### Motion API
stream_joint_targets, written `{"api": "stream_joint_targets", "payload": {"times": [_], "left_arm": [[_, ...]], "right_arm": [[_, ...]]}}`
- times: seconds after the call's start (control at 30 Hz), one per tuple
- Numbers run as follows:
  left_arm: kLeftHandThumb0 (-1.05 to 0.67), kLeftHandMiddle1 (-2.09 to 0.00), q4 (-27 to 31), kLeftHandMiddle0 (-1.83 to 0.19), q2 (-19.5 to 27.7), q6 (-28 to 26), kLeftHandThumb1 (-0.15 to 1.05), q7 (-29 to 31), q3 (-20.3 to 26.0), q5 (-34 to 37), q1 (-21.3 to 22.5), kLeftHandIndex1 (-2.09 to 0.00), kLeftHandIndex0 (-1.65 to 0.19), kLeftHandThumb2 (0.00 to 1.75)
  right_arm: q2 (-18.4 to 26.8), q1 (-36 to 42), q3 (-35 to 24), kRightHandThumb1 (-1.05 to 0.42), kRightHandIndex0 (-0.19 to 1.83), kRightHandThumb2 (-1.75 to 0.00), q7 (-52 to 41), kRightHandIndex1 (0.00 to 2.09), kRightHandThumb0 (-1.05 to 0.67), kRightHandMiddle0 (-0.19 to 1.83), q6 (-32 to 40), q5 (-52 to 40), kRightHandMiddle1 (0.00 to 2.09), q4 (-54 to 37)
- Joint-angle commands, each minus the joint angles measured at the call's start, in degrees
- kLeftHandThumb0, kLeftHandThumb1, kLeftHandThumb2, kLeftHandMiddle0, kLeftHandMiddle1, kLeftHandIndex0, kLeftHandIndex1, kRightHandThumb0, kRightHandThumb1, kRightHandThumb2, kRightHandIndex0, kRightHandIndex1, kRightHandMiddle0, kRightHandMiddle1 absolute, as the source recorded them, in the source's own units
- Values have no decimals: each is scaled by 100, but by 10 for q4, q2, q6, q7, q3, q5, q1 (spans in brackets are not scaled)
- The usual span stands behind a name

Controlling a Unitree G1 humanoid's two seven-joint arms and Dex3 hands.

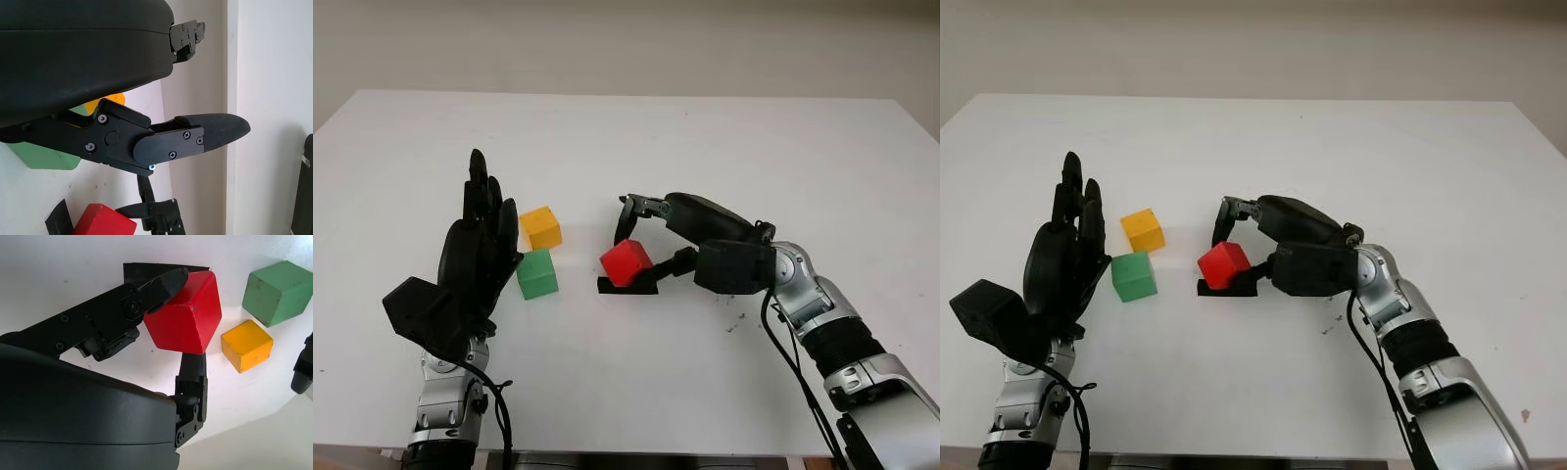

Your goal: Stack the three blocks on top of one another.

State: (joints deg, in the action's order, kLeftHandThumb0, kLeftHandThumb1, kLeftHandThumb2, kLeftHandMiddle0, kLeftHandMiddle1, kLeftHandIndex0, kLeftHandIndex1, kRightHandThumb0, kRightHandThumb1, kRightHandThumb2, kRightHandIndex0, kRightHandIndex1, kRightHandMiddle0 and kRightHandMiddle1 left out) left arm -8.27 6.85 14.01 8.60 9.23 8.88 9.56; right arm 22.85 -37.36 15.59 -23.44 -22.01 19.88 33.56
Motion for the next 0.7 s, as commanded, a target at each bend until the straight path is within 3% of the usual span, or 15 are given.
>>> {"api": "stream_joint_targets", "payload": {"times": [0.0,0.67], "left_arm": [[-74,0,4,19,0,2,105,-1,0,0,3,0,19,58],[-73,0,3,19,3,5,105,3,3,4,3,0,19,58]], "right_arm": [[4,9,-9,-92,21,-5,-7,6,-41,35,9,-14,163,-14],[25,48,-11,-95,20,-6,3,5,-37,24,66,9,164,-67]]}}
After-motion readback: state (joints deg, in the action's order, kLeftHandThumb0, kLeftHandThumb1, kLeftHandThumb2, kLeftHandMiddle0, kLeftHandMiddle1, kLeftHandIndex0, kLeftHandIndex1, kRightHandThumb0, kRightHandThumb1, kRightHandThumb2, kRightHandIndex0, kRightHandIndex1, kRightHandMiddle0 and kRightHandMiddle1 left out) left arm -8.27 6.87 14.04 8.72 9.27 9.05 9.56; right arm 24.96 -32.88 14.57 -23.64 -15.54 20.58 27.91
